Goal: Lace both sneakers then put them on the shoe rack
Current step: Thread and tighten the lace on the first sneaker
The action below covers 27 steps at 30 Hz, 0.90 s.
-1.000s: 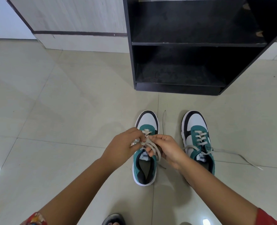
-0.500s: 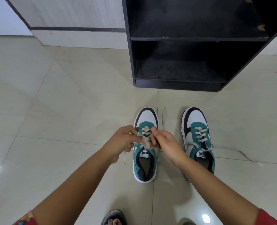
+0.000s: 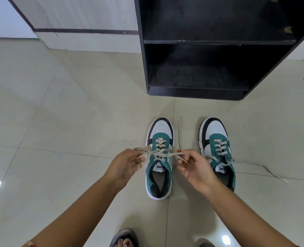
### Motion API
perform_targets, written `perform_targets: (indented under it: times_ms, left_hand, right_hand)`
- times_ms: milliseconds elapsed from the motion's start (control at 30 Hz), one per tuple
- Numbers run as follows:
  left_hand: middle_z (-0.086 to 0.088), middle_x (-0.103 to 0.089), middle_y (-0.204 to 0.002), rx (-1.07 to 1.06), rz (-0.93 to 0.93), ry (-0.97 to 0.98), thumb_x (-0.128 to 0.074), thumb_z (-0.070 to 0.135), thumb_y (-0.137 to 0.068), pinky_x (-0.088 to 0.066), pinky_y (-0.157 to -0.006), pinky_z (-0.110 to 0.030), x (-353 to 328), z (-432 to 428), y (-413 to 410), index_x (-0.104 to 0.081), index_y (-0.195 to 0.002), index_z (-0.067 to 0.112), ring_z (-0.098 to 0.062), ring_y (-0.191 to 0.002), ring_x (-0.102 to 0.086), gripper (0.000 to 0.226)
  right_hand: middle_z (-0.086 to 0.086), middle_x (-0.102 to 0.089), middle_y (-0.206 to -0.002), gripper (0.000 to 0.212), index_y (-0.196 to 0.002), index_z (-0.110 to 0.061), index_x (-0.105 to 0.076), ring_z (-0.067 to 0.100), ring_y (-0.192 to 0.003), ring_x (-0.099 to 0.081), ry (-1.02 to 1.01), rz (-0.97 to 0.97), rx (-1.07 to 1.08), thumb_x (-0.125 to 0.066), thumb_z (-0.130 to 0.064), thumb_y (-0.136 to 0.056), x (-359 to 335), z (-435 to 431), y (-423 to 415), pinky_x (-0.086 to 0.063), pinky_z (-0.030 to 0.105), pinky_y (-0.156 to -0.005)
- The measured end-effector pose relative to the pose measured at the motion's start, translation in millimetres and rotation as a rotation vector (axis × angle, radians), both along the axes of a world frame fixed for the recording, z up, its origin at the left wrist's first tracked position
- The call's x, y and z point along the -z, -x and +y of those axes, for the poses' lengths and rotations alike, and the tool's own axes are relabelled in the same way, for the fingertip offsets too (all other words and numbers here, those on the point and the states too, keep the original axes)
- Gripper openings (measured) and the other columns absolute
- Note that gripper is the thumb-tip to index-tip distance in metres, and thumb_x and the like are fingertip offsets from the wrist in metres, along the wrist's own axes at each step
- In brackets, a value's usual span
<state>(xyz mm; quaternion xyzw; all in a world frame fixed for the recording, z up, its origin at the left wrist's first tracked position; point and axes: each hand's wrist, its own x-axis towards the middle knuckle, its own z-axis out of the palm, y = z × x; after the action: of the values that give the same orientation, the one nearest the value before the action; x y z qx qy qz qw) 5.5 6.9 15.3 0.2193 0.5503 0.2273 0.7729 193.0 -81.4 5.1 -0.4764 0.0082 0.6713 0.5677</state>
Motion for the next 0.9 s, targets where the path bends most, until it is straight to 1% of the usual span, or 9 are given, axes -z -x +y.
perform_targets:
  times_ms: [67,133,200,267,433,567,733,800,900]
  left_hand:
    - [-0.007,-0.071,-0.095,-0.053,-0.142,0.091,-0.051,0.011,-0.091,-0.043,-0.038,-0.014,5.3,-7.2,-0.6,-0.065,-0.077,0.007,-0.005,-0.043,-0.049,0.021]
    - [-0.003,-0.066,-0.074,-0.068,-0.088,0.100,-0.048,0.011,-0.092,-0.040,-0.036,-0.013,12.2,-9.5,-1.7,-0.064,-0.075,0.007,-0.004,-0.039,-0.042,0.024]
    - [-0.002,-0.056,-0.068,-0.105,0.011,0.097,-0.045,0.007,-0.094,-0.040,-0.036,-0.013,18.3,-4.5,0.4,-0.060,-0.077,0.005,-0.003,-0.036,-0.042,0.023]
    - [-0.003,-0.056,-0.072,-0.104,0.086,0.065,-0.043,0.005,-0.094,-0.041,-0.036,-0.014,22.2,3.5,4.0,-0.057,-0.077,0.006,-0.003,-0.036,-0.042,0.022]
    - [-0.003,-0.059,-0.074,-0.061,0.213,-0.005,-0.041,0.001,-0.091,-0.040,-0.039,-0.016,22.7,10.5,0.5,-0.053,-0.084,0.008,-0.004,-0.033,-0.033,0.016]
    - [-0.007,-0.064,-0.078,-0.045,0.290,-0.018,-0.048,-0.001,-0.090,-0.043,-0.041,-0.019,31.5,10.7,3.4,-0.050,-0.094,0.004,-0.004,-0.031,-0.034,0.007]
    - [-0.010,-0.064,-0.078,-0.095,0.307,-0.012,-0.049,-0.003,-0.089,-0.047,-0.043,-0.021,31.5,12.9,-1.2,-0.050,-0.092,0.003,-0.005,-0.032,-0.035,0.007]
    - [-0.008,-0.065,-0.079,-0.098,0.287,-0.008,-0.049,0.000,-0.091,-0.051,-0.048,-0.022,27.5,11.8,-2.7,-0.053,-0.096,0.002,-0.007,-0.040,-0.041,0.006]
    - [-0.011,-0.065,-0.102,0.079,0.322,-0.060,-0.058,0.012,-0.090,-0.053,-0.078,-0.031,23.7,7.5,0.0,-0.052,-0.106,0.005,-0.017,-0.078,-0.060,0.019]
  right_hand:
    - [0.007,-0.064,-0.076,0.027,-0.048,-0.013,-0.051,0.008,-0.046,-0.052,-0.058,0.311,0.111,-0.060,-0.013,-0.073,3.3,-0.5,2.9,-0.041,0.016,-0.039]
    - [0.006,-0.063,-0.063,0.031,-0.047,-0.014,-0.044,0.009,-0.042,-0.053,-0.030,0.383,0.193,-0.053,-0.014,-0.076,8.3,1.7,6.9,-0.045,0.017,-0.037]
    - [0.001,-0.053,-0.050,0.031,-0.050,-0.015,-0.039,0.010,-0.041,-0.052,0.061,0.310,0.230,-0.047,-0.011,-0.080,11.9,4.5,4.0,-0.047,0.018,-0.038]
    - [-0.001,-0.046,-0.045,0.035,-0.055,-0.016,-0.034,0.011,-0.040,-0.049,0.128,0.200,0.229,-0.040,-0.009,-0.088,12.9,6.6,-3.6,-0.044,0.019,-0.038]
    - [-0.004,-0.039,-0.042,0.036,-0.056,-0.018,-0.029,0.009,-0.036,-0.040,0.170,0.040,0.160,-0.036,-0.008,-0.090,9.8,13.1,-17.4,-0.035,0.018,-0.033]
    - [-0.006,-0.036,-0.040,0.036,-0.056,-0.019,-0.027,0.007,-0.033,-0.034,0.233,-0.043,0.137,-0.036,-0.008,-0.089,14.5,8.6,-24.0,-0.029,0.017,-0.031]
    - [-0.007,-0.036,-0.039,0.033,-0.059,-0.020,-0.029,0.006,-0.031,-0.032,0.270,-0.117,0.082,-0.037,-0.009,-0.089,14.4,6.5,-24.4,-0.026,0.017,-0.031]
    - [-0.006,-0.040,-0.042,0.031,-0.061,-0.019,-0.033,0.008,-0.035,-0.034,0.288,-0.190,0.060,-0.039,-0.011,-0.090,12.7,6.0,-20.5,-0.029,0.019,-0.036]
    - [0.002,-0.064,-0.069,0.021,-0.073,-0.013,-0.052,0.016,-0.059,-0.056,0.271,-0.261,-0.067,-0.050,-0.021,-0.093,12.4,-0.1,-16.1,-0.046,0.028,-0.056]
